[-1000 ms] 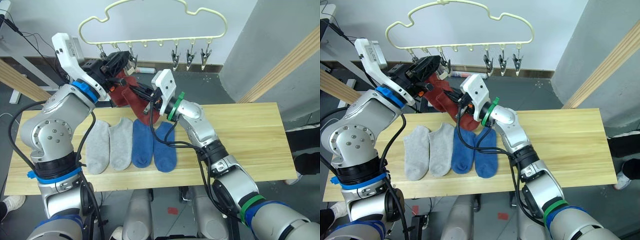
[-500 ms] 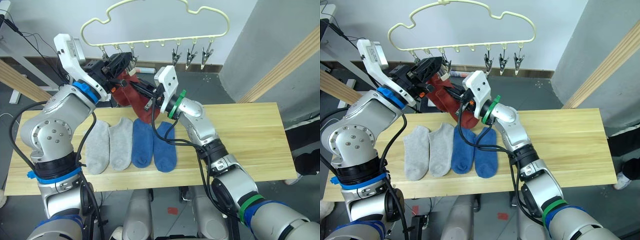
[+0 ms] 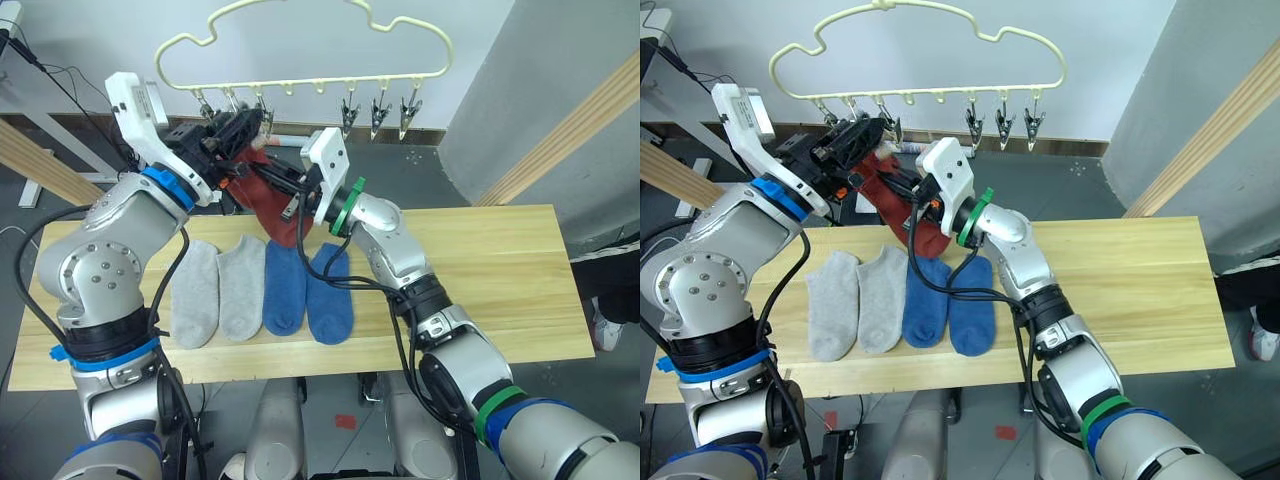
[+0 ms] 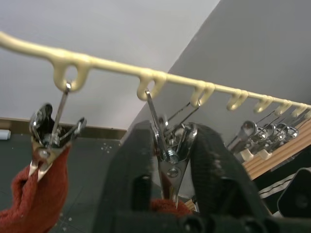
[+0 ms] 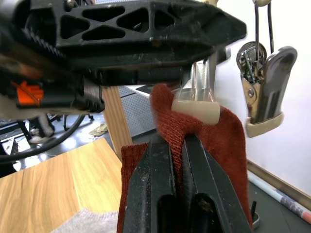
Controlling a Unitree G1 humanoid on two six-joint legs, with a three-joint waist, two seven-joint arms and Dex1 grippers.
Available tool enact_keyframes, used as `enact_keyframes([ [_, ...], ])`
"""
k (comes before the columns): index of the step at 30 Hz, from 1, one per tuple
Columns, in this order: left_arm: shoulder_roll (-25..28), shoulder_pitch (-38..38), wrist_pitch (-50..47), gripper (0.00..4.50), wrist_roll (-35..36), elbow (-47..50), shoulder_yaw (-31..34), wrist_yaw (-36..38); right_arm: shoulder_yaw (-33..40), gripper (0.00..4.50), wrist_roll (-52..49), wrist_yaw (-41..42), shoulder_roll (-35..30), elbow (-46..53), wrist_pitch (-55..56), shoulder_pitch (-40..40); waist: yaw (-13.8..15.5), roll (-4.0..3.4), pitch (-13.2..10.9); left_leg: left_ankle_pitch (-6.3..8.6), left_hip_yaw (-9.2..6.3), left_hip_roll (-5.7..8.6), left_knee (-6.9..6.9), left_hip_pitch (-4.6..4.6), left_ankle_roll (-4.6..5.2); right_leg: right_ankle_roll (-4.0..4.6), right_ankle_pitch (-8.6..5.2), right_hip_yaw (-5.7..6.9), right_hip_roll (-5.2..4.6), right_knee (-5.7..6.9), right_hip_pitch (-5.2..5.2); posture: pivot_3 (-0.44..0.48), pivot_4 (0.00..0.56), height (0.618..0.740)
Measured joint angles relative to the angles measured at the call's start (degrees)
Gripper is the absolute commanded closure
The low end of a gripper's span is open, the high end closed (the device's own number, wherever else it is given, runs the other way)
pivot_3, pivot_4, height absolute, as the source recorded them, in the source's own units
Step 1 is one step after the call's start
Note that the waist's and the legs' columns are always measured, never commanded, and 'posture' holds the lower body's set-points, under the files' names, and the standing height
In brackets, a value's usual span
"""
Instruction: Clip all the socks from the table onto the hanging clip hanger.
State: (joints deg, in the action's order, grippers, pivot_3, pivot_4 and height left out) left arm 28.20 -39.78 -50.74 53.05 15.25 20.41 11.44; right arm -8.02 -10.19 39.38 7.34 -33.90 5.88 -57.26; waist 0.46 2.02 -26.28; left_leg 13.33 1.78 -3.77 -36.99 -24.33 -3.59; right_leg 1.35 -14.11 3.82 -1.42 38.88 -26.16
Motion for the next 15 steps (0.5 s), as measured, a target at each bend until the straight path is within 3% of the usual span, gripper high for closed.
enact_keyframes([
  [4, 1.2, 0.8, -0.1, 1.19, 0.0, 0.0, -0.2, 0.6, 0.0, 4.5, 0.3, -0.7, 0.1, -0.6, 0.5, -0.5, 0.0, 0.0, 0.0, 0.0, 0.0, 0.0, 0.0, 0.0, 0.0, 0.0, 0.0, 0.0, 0.0, 0.0, 0.0, 0.021, 0.469, 0.74],
  [13, 3.5, 3.1, 0.9, 1.16, -1.7, 0.9, -1.5, 3.3, -0.2, 1.58, 3.4, -2.2, -0.5, -3.3, 1.1, -1.3, 0.1, 0.0, 0.0, 0.0, 0.0, 0.0, 0.0, 0.0, 0.0, 0.0, 0.0, 0.0, 0.0, 0.0, 0.0, 0.027, 0.47, 0.74],
  [15, 3.9, 3.3, 1.6, 1.16, -2.7, 1.0, -1.6, 3.9, -0.9, 1.58, 4.5, -2.2, -1.0, -3.4, 1.1, -1.3, 0.1, 0.0, 0.0, 0.0, 0.0, 0.0, 0.0, 0.0, 0.0, 0.0, 0.0, 0.0, 0.0, 0.0, 0.0, 0.021, 0.473, 0.74],
])
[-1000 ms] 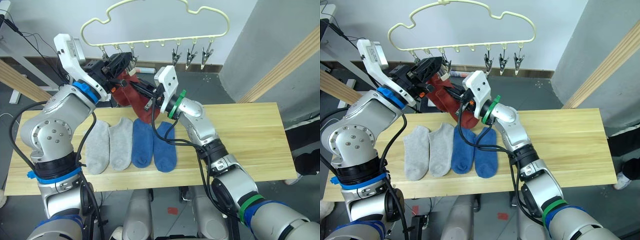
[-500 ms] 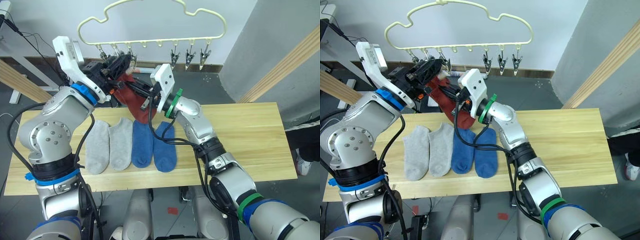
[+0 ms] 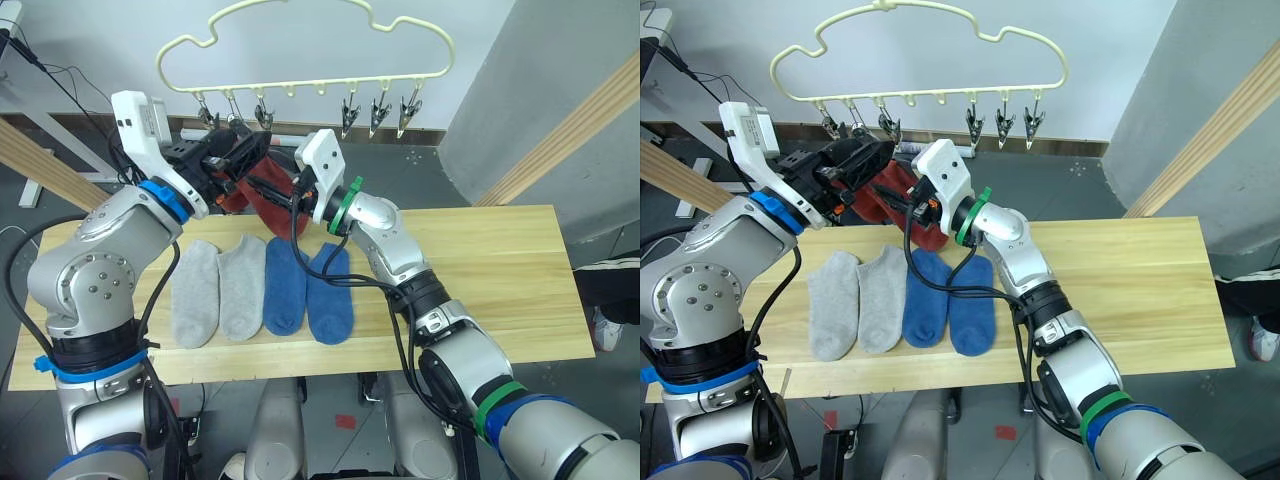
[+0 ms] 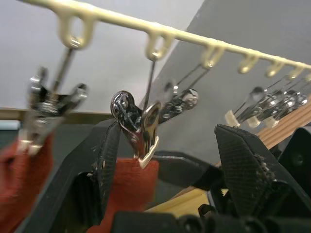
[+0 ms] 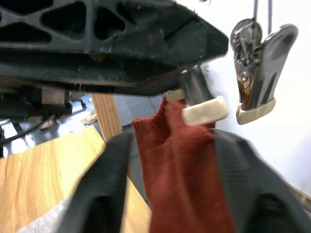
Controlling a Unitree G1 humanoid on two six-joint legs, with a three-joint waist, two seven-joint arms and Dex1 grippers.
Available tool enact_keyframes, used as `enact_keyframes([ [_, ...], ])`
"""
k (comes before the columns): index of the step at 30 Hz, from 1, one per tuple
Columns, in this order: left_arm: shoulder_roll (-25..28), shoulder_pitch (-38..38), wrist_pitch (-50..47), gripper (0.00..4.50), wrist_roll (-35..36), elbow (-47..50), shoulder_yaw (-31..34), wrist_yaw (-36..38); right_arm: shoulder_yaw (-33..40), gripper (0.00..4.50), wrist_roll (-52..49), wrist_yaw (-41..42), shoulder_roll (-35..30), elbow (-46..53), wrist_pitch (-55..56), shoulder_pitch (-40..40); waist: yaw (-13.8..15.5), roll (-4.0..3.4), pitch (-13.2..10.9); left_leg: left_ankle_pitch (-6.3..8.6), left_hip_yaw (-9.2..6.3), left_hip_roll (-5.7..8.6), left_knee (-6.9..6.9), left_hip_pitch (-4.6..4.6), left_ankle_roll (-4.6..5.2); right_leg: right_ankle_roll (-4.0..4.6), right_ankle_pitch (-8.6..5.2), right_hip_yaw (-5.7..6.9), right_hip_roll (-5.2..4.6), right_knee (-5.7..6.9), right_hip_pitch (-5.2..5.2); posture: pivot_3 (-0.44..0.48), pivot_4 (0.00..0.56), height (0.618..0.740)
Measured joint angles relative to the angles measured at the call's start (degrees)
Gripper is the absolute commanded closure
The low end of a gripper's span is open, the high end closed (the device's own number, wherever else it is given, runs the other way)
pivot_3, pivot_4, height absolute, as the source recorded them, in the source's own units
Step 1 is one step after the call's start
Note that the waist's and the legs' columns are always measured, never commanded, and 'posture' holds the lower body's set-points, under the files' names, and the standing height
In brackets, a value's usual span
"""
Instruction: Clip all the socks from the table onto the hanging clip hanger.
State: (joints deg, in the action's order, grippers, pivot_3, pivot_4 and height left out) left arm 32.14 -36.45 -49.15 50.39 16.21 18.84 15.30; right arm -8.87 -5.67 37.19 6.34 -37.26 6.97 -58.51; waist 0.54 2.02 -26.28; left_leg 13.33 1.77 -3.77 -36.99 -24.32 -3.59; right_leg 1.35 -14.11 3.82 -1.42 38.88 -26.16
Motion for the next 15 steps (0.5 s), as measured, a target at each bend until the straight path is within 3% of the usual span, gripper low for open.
enact_keyframes([
  [9, 4.4, 4.6, 7.8, 1.16, -10.1, 0.9, -2.5, 3.6, -4.3, 1.58, 4.9, 0.2, -6.9, 5.8, -5.7, 6.6, 0.3, 0.0, 0.0, 0.0, 0.02, 0.01, 0.01, 0.0, 0.0, -0.01, 0.0, -0.02, -0.01, -0.01, -0.01, 0.008, 0.474, 0.74],
  [15, 6.3, 9.0, 14.9, 1.16, -14.7, 3.8, -4.4, 10.5, -4.6, 1.58, 5.7, 1.7, -14.5, 23.0, -15.4, 14.3, 0.6, 0.0, 0.0, 0.0, 0.02, 0.01, 0.04, -0.01, -0.01, -0.04, -0.03, -0.03, -0.01, -0.07, -0.01, 0.009, 0.452, 0.74],
])
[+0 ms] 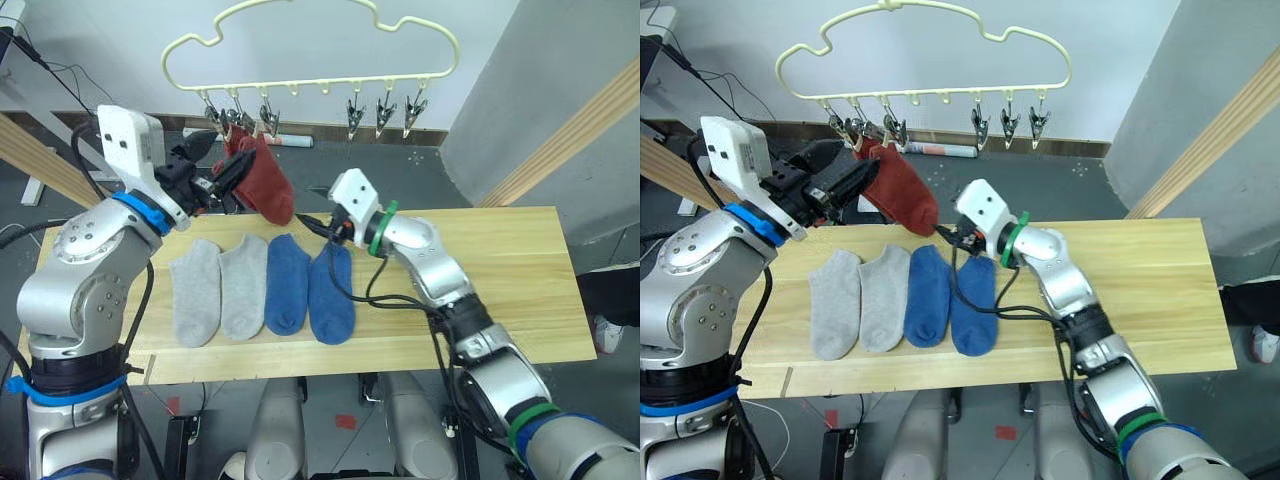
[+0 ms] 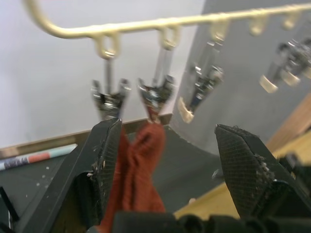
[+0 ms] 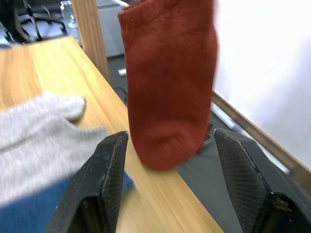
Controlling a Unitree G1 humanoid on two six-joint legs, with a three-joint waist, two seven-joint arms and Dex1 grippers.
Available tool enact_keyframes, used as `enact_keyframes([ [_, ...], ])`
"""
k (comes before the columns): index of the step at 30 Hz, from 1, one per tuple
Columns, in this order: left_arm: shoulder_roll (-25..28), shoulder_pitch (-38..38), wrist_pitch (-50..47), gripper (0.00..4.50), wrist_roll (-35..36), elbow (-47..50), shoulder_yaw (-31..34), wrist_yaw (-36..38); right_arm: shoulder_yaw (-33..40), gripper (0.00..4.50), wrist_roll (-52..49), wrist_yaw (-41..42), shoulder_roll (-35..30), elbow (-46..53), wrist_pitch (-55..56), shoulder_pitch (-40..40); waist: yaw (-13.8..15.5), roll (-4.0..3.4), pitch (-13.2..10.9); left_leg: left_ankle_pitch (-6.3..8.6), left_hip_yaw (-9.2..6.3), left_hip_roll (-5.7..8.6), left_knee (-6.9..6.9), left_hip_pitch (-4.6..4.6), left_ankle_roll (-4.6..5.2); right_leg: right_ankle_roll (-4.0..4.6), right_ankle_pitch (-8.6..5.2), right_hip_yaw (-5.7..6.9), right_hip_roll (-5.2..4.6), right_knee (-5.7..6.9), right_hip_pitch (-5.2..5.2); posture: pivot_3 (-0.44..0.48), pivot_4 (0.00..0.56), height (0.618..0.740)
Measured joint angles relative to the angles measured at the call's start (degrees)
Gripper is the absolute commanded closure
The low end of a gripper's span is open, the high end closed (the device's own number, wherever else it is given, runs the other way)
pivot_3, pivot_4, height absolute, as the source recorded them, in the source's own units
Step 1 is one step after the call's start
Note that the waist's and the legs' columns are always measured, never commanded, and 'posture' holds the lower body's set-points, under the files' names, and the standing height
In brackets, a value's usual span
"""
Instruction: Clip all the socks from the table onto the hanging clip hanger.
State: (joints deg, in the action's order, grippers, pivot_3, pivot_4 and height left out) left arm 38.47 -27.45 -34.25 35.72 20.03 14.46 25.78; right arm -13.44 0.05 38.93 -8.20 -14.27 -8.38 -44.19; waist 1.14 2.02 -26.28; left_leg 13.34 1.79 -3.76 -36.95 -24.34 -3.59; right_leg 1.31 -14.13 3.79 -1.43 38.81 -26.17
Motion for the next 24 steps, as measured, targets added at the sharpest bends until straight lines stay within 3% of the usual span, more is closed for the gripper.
enact_keyframes([
  [3, -0.7, 2.5, 3.0, 1.16, -1.8, 2.0, -0.9, 1.2, 1.0, 1.58, -2.3, 1.5, -3.9, 10.7, -4.9, 4.9, 0.1, -0.01, 0.0, 0.0, 0.0, 0.0, 0.01, 0.0, 0.0, -0.24, -0.14, -0.01, 0.0, 0.0, 0.0, 0.007, 0.447, 0.74],
  [9, -8.9, 4.6, 8.0, 1.16, -5.3, 5.5, -5.1, -1.1, 5.2, 1.58, -9.3, 3.2, -11.8, 32.1, -15.5, 15.4, 0.3, 0.01, 0.0, 0.0, -0.04, 0.05, -0.05, -0.01, 0.01, -0.28, -0.16, -0.02, -0.02, 0.04, 0.04, -0.023, 0.455, 0.74],
  [14, -15.5, 5.1, 13.1, 2.33, -10.4, 5.3, -7.7, -5.1, 11.6, 1.54, -15.6, 1.1, -15.8, 44.6, -24.9, 19.6, -0.1, 0.02, 0.0, 0.0, -0.02, 0.04, -0.05, 0.01, 0.03, -0.29, -0.16, -0.03, -0.01, 0.06, 0.04, -0.052, 0.46, 0.74],
  [24, -21.4, 2.1, 20.1, 2.33, -18.1, -2.4, -9.8, -9.1, 18.9, 1.54, -25.4, -3.9, -18.0, 54.5, -32.0, 19.2, -1.1, 0.02, 0.0, 0.0, 0.0, 0.1, -0.04, 0.0, 0.04, -0.3, -0.16, -0.04, 0.04, 0.05, 0.05, -0.091, 0.476, 0.74],
])
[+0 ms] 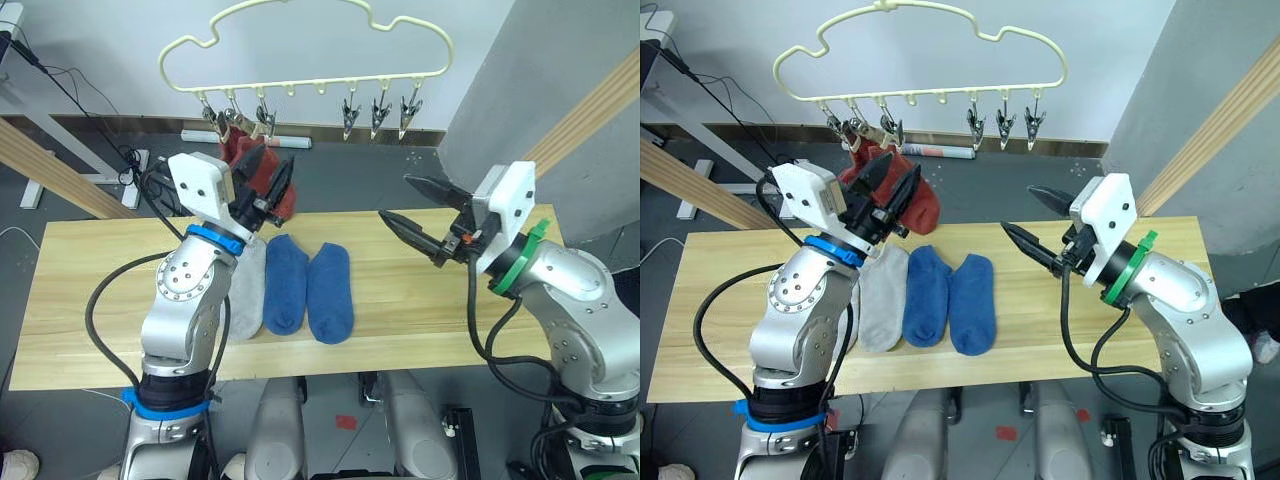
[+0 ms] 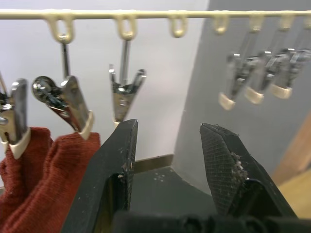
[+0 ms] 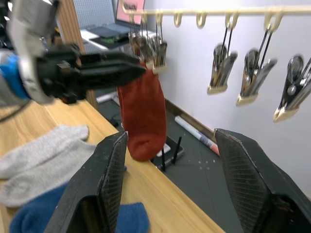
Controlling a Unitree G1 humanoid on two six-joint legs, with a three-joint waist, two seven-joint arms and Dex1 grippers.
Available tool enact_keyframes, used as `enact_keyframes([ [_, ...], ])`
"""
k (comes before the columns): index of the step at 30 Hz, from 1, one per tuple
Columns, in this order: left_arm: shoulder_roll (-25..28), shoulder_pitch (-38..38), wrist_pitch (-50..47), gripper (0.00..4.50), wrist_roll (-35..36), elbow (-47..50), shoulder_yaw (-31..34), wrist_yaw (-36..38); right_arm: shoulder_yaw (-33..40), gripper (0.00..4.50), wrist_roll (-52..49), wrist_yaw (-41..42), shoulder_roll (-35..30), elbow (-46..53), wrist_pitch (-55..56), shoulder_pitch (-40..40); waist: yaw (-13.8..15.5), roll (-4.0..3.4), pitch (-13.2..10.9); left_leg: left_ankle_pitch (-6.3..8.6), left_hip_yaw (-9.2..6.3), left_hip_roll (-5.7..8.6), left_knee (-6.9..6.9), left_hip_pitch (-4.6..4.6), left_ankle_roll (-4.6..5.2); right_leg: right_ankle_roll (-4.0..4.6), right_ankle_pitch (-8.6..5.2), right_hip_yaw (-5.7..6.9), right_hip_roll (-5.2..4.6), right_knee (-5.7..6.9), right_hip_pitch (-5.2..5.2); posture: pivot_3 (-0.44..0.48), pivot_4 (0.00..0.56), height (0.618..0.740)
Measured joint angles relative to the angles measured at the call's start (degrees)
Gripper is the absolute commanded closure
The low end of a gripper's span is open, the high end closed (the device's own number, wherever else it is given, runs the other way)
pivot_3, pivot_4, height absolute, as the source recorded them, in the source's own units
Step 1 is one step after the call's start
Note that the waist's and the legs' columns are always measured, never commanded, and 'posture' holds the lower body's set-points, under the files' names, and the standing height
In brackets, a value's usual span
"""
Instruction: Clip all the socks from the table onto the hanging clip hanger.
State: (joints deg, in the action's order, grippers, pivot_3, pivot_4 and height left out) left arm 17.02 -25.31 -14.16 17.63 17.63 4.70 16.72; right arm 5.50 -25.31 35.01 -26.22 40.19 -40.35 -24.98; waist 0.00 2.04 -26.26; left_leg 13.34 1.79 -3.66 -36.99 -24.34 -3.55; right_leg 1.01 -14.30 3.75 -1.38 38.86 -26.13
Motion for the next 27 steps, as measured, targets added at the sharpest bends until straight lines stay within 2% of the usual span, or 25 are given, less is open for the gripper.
enact_keyframes([
  [12, -1.6, -4.3, 4.3, 2.33, -4.9, -4.5, 1.1, -4.8, -0.1, 1.54, -1.9, -2.6, -2.7, 0.1, -0.9, -0.4, -0.1, 0.01, 0.0, 0.0, 0.0, 0.02, 0.0, 0.0, 0.02, 0.0, 0.0, 0.02, 0.03, 0.0, 0.0, -0.086, 0.481, 0.74],
  [27, -2.4, -9.2, 8.7, 2.33, -5.1, -12.0, 1.3, -3.6, -0.3, 1.54, -2.9, -3.5, -3.1, -0.1, -0.3, -0.3, -0.2, 0.01, 0.0, 0.0, 0.01, 0.01, 0.0, -0.01, 0.02, 0.0, 0.0, 0.02, 0.02, -0.02, 0.0, -0.096, 0.481, 0.74],
])
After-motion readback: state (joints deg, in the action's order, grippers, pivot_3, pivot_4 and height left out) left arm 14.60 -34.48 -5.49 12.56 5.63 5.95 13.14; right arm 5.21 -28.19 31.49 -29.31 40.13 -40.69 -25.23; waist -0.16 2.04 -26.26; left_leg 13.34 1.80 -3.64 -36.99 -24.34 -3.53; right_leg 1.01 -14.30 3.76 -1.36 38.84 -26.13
